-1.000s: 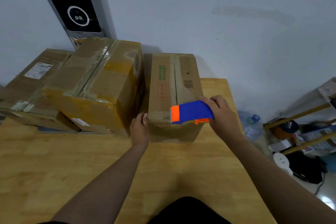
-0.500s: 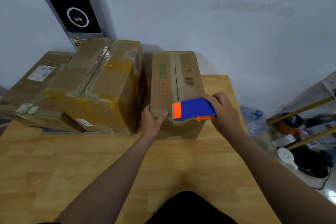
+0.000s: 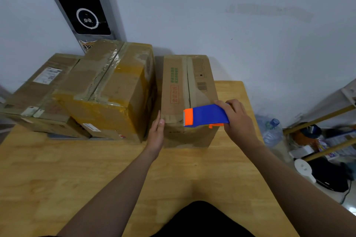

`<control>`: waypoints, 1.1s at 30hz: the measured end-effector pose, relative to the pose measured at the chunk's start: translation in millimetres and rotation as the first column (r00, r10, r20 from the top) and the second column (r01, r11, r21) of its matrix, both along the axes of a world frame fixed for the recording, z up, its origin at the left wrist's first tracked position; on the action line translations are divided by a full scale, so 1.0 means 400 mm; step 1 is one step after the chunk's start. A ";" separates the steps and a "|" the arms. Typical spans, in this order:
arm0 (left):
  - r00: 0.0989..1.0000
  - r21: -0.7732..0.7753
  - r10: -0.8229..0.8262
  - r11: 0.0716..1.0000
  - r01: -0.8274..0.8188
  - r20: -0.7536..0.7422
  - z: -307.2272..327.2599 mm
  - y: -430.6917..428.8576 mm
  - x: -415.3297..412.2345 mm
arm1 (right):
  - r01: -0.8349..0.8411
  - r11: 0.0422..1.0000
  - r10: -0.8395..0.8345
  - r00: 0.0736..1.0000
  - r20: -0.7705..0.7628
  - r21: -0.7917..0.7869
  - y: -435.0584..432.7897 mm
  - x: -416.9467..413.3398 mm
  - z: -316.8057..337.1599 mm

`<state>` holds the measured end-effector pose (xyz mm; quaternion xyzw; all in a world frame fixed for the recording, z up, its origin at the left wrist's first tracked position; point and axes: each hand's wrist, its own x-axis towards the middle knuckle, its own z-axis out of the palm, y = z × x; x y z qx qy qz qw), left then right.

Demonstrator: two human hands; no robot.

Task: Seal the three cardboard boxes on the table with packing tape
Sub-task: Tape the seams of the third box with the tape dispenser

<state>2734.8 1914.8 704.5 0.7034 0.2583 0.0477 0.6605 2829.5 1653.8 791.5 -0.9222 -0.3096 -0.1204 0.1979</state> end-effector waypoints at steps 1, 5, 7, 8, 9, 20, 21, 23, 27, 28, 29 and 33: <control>1.000 -0.006 -0.004 1.000 0.004 -0.001 0.005 -0.001 -0.001 | -0.001 1.000 0.001 1.000 -0.001 0.001 0.000 -0.001 0.000; 1.000 0.022 0.009 1.000 -0.009 -0.016 0.032 0.002 0.008 | -0.005 1.000 0.005 1.000 -0.003 -0.008 -0.004 -0.009 -0.005; 0.999 0.122 0.025 0.992 -0.020 -0.036 0.059 0.003 0.019 | -0.008 1.000 0.008 1.000 0.001 -0.010 -0.005 -0.010 -0.006; 0.999 0.171 0.014 0.985 -0.008 -0.032 0.073 0.001 0.026 | -0.010 1.000 0.010 1.000 0.000 -0.009 -0.005 -0.010 -0.007; 1.000 0.213 -0.011 0.977 0.015 -0.020 0.083 -0.002 0.034 | -0.011 1.000 0.011 1.000 -0.001 -0.008 -0.005 -0.010 -0.007; 0.994 0.080 0.059 0.995 -0.051 -0.096 0.065 -0.019 0.068 | -0.040 0.998 0.041 0.999 0.026 -0.043 -0.007 -0.014 -0.002; 0.993 0.077 0.059 0.996 -0.051 -0.103 0.065 -0.019 0.068 | -0.046 0.998 0.047 0.998 0.028 -0.052 -0.011 -0.011 0.001; 0.993 0.071 0.058 0.996 -0.051 -0.106 0.068 -0.020 0.066 | -0.062 0.995 0.065 0.997 0.039 -0.080 -0.020 -0.001 0.009; 0.994 0.072 0.048 0.997 -0.041 -0.100 0.078 -0.008 0.063 | -0.072 0.989 0.081 0.995 0.064 -0.132 -0.046 0.019 0.018; 0.993 0.075 0.050 0.996 -0.042 -0.105 0.077 -0.003 0.064 | -0.057 0.991 0.066 0.995 0.069 -0.122 -0.062 0.023 0.017; 0.992 0.077 0.056 0.996 -0.047 -0.114 0.077 0.002 0.064 | -0.032 0.994 0.040 0.996 0.077 -0.102 -0.084 0.029 0.017; 0.987 0.069 0.052 0.997 -0.042 -0.153 0.071 0.017 0.062 | 0.077 0.996 -0.072 0.992 0.108 -0.048 -0.182 0.052 0.021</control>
